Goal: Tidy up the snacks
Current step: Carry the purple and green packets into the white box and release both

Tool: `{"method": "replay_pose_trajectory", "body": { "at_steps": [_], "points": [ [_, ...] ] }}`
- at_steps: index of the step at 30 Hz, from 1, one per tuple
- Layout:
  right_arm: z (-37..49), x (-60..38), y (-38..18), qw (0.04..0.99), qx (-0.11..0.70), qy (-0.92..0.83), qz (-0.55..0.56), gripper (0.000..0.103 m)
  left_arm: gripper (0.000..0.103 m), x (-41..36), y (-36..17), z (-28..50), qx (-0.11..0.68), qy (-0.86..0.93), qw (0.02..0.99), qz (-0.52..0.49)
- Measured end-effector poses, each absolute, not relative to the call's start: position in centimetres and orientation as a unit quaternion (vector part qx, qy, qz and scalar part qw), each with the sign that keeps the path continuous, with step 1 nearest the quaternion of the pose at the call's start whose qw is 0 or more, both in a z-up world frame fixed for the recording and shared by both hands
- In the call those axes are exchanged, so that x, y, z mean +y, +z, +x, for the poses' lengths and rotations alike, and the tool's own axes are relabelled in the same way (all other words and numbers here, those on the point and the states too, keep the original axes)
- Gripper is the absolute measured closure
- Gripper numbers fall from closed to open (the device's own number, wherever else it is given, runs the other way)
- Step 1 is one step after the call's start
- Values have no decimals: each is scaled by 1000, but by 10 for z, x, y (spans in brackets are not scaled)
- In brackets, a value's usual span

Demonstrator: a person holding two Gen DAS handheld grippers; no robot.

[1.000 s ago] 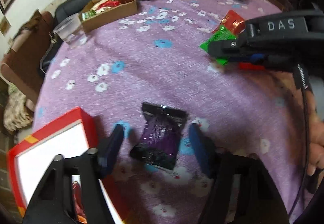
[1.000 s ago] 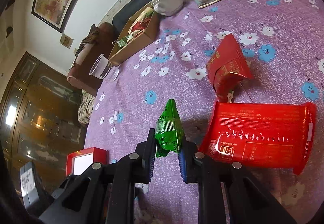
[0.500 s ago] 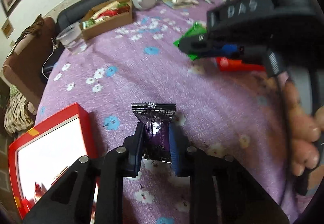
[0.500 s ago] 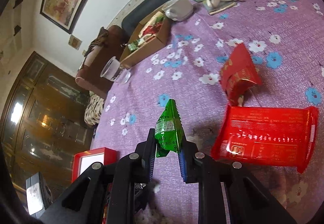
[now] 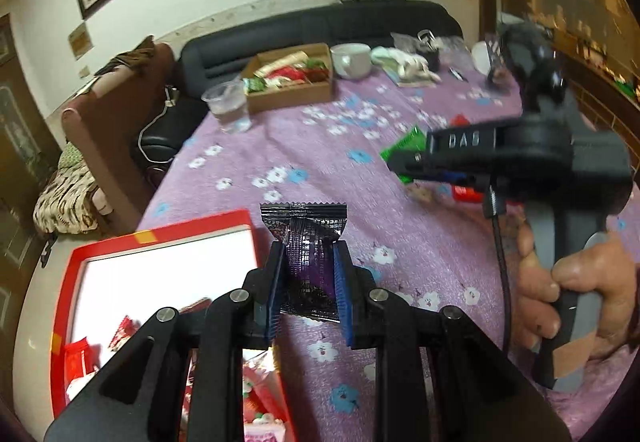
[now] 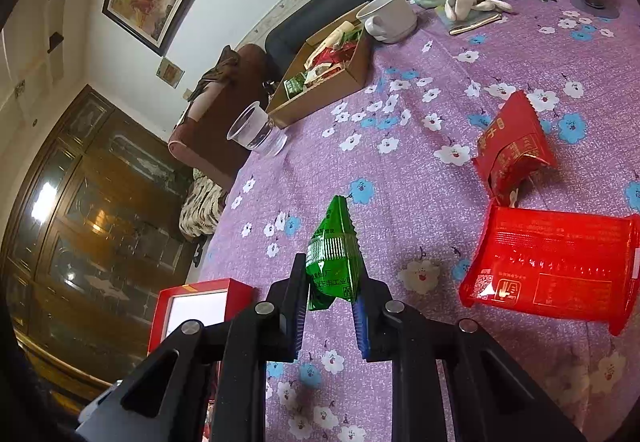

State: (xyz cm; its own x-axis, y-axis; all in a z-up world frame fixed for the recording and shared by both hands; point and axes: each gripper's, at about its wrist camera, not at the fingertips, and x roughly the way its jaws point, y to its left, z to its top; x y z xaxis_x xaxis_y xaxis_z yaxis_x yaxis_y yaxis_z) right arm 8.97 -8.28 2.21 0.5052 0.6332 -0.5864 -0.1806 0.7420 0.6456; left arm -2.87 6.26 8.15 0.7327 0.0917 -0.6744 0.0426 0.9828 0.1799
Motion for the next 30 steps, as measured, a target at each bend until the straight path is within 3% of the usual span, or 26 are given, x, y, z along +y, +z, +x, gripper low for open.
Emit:
{"method": "replay_pose_trajectory", "body": {
  "at_steps": [12,30],
  "points": [
    [79,-68,32,834,408,278,245,83,82,81,101,-51,321,64,940,94],
    [46,-20,40,818,397,362,205,83,82,125,87,-68,330,118,934,70]
  ]
}}
